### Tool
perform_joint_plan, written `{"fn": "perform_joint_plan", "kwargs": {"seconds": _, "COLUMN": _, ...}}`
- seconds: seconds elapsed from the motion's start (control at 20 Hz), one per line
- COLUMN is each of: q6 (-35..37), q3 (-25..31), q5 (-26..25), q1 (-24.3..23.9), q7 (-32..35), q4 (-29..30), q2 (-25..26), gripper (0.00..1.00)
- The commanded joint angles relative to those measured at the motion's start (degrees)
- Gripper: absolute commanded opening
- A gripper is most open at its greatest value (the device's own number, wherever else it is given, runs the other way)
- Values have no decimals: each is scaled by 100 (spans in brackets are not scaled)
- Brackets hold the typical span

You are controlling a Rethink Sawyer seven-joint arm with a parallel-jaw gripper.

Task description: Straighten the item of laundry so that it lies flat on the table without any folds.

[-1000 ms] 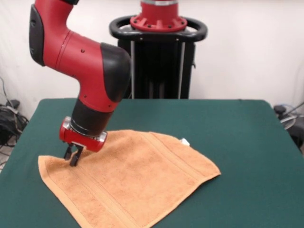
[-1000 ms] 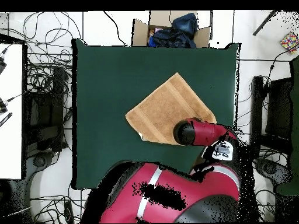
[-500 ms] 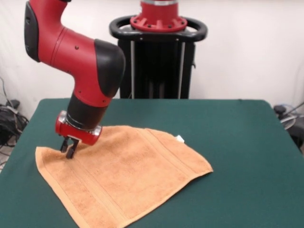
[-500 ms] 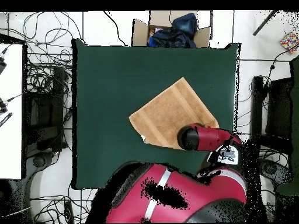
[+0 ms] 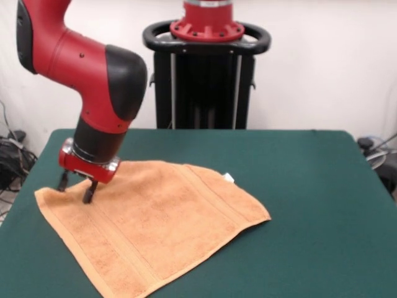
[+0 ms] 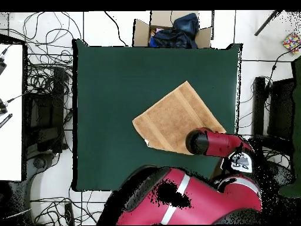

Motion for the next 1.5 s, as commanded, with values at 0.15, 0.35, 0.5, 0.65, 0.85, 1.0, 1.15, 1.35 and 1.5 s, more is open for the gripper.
{"fn": "perform_joint_plan", "kwargs": {"seconds": 0.15, "q6": 850, "q3": 1057, "q5": -186, "q1": 82, "q7": -80, "q4": 689, "q2": 387, "gripper": 100}}
{"fn": "perform_joint_plan", "kwargs": {"seconds": 0.35, "q6": 839, "q3": 1071, "q5": 50, "q1": 334, "q7": 314, "q4": 1184, "q2": -165, "gripper": 100}}
{"fn": "perform_joint_plan", "kwargs": {"seconds": 0.5, "q6": 836, "q3": 1205, "q5": 222, "q1": 399, "q7": 491, "q4": 1545, "q2": -617, "gripper": 100}}
{"fn": "perform_joint_plan", "kwargs": {"seconds": 0.65, "q6": 772, "q3": 1395, "q5": 433, "q1": 437, "q7": 707, "q4": 1784, "q2": -983, "gripper": 100}}
{"fn": "perform_joint_plan", "kwargs": {"seconds": 0.85, "q6": 971, "q3": 1571, "q5": 759, "q1": 578, "q7": 861, "q4": 1837, "q2": -1260, "gripper": 100}}
{"fn": "perform_joint_plan", "kwargs": {"seconds": 1.0, "q6": 1176, "q3": 1682, "q5": 1034, "q1": 659, "q7": 930, "q4": 1754, "q2": -1291, "gripper": 100}}
{"fn": "perform_joint_plan", "kwargs": {"seconds": 1.15, "q6": 1207, "q3": 1817, "q5": 1351, "q1": 764, "q7": 1099, "q4": 1678, "q2": -1183, "gripper": 100}}
{"fn": "perform_joint_plan", "kwargs": {"seconds": 1.35, "q6": 631, "q3": 1925, "q5": 1803, "q1": 996, "q7": 1509, "q4": 1477, "q2": -798, "gripper": 100}}
{"fn": "perform_joint_plan", "kwargs": {"seconds": 1.5, "q6": 21, "q3": 1846, "q5": 2231, "q1": 1305, "q7": 1855, "q4": 1203, "q2": -416, "gripper": 100}}
